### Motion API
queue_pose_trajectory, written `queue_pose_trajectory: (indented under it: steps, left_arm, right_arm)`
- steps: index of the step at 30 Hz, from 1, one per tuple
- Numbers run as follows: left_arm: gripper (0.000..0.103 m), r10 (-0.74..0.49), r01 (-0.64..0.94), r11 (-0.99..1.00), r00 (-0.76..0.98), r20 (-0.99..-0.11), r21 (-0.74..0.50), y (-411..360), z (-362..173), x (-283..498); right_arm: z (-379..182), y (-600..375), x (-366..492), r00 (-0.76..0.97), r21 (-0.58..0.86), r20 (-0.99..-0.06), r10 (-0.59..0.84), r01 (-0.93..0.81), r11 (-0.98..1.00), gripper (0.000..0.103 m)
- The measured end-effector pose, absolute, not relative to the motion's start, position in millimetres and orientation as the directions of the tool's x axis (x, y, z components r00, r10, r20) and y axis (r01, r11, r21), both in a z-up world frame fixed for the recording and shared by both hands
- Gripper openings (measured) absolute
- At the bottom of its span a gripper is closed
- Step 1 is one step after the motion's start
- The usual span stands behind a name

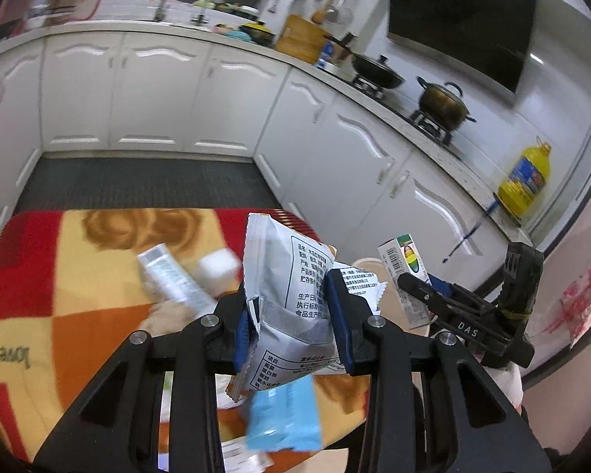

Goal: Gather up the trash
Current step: 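Carry bag and box over the beige bucket and open both tools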

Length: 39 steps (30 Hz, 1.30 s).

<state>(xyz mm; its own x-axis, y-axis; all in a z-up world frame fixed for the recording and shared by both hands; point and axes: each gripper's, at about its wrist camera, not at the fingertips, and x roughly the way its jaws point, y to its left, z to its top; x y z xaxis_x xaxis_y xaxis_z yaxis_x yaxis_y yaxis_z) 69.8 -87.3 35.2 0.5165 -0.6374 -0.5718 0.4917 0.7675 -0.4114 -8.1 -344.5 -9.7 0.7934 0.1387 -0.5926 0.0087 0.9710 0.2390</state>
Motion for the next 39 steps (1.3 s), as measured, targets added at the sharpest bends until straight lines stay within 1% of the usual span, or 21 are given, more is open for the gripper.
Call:
queue_pose_trajectory:
  steps: [9,15,20,29,39]
  left_arm:
    - [0.032,-0.648,0.557,0.745,0.473,-0.598,-0.367,-175,40,76]
    - [0.032,-0.631,0.578,0.745,0.450,-0.633,-0.332,-225,31,82]
    - [0.032,-0.613,0.600,0.742,0.429,-0.663,-0.299,-264,20,84]
    - [0.032,-0.597,0.622,0.731,0.386,-0.703,-0.280,-315,-2,88]
    - [0.033,-0.558,0.618,0.744,0.364,-0.746,-0.255,-354,-29,92]
  right_arm:
    - [-10,-395,-32,0.802,0.234,-0.594,0.052,0.110,0.966,0.051]
    - [-16,-432,-51,0.795,0.219,-0.606,-0.025,0.196,0.956,0.051]
    - [-25,-456,-57,0.778,0.212,-0.625,-0.062,0.246,0.946,0.051]
    - [-53,-489,-63,0.738,0.228,-0.669,-0.089,0.318,0.920,0.051]
    - [-85,-510,-61,0.694,0.245,-0.714,-0.094,0.373,0.895,0.051]
